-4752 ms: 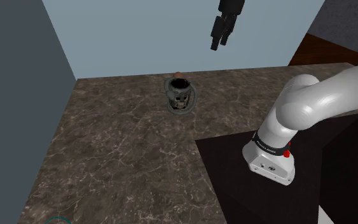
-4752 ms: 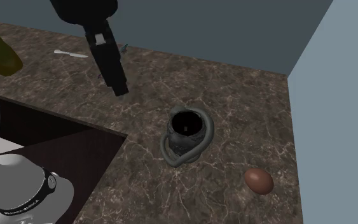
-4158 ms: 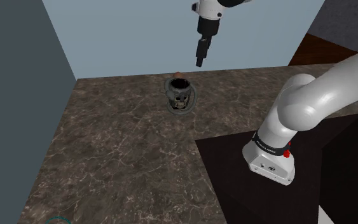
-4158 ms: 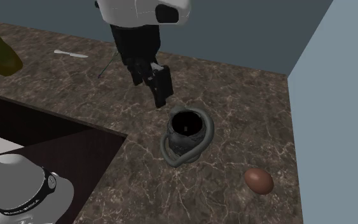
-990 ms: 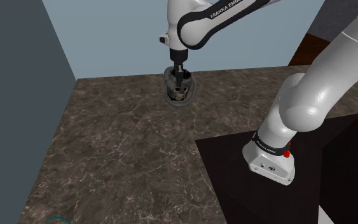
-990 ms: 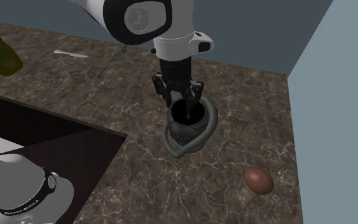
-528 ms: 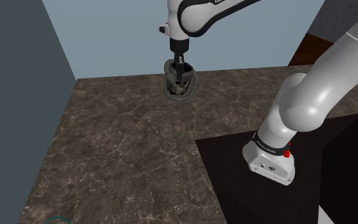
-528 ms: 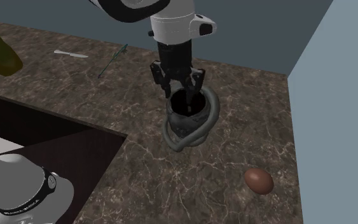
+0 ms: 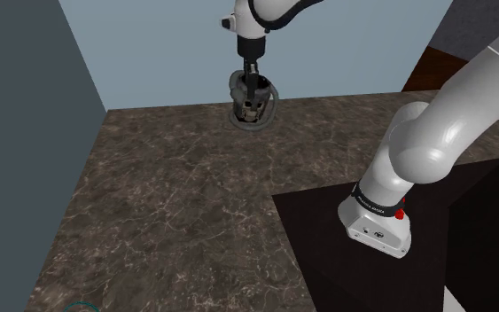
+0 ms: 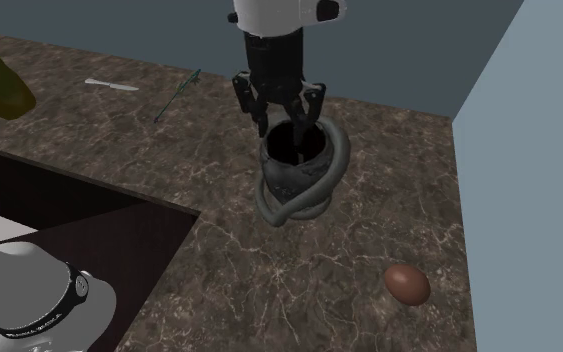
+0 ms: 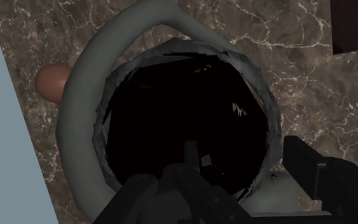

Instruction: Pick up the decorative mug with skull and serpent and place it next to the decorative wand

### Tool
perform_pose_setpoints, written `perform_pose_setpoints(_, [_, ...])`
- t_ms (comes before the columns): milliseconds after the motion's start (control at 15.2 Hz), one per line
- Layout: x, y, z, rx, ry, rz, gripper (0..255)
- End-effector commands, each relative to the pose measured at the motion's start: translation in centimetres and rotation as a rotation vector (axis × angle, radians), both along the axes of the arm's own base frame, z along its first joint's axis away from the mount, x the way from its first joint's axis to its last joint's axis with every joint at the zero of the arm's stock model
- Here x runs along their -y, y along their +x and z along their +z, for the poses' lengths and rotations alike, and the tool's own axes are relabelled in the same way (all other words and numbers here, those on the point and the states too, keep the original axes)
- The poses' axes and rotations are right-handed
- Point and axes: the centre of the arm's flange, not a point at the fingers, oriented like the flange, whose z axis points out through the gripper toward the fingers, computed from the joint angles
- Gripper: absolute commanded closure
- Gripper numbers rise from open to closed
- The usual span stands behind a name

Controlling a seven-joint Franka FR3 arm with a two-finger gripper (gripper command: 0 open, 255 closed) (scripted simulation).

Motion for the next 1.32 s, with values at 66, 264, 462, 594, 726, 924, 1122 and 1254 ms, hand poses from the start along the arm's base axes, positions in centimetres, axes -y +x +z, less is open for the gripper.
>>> perform_pose_setpoints(66, [0.1, 0.0, 1.7, 0.002, 0.000, 0.000, 255])
perform_pose_setpoints(264, [0.1, 0.0, 3.3, 0.002, 0.000, 0.000, 255])
perform_pose_setpoints(462, [0.1, 0.0, 4.9, 0.002, 0.000, 0.000, 255])
perform_pose_setpoints(594, [0.1, 0.0, 6.0, 0.002, 0.000, 0.000, 255])
perform_pose_setpoints(726, [0.1, 0.0, 7.0, 0.002, 0.000, 0.000, 255])
perform_pose_setpoints(924, [0.1, 0.0, 8.3, 0.002, 0.000, 0.000, 255])
perform_pose_setpoints(1122, [-3.8, 0.5, 8.3, 0.002, 0.000, 0.000, 255])
perform_pose_setpoints(1254, [-6.4, 0.8, 8.4, 0.002, 0.000, 0.000, 255])
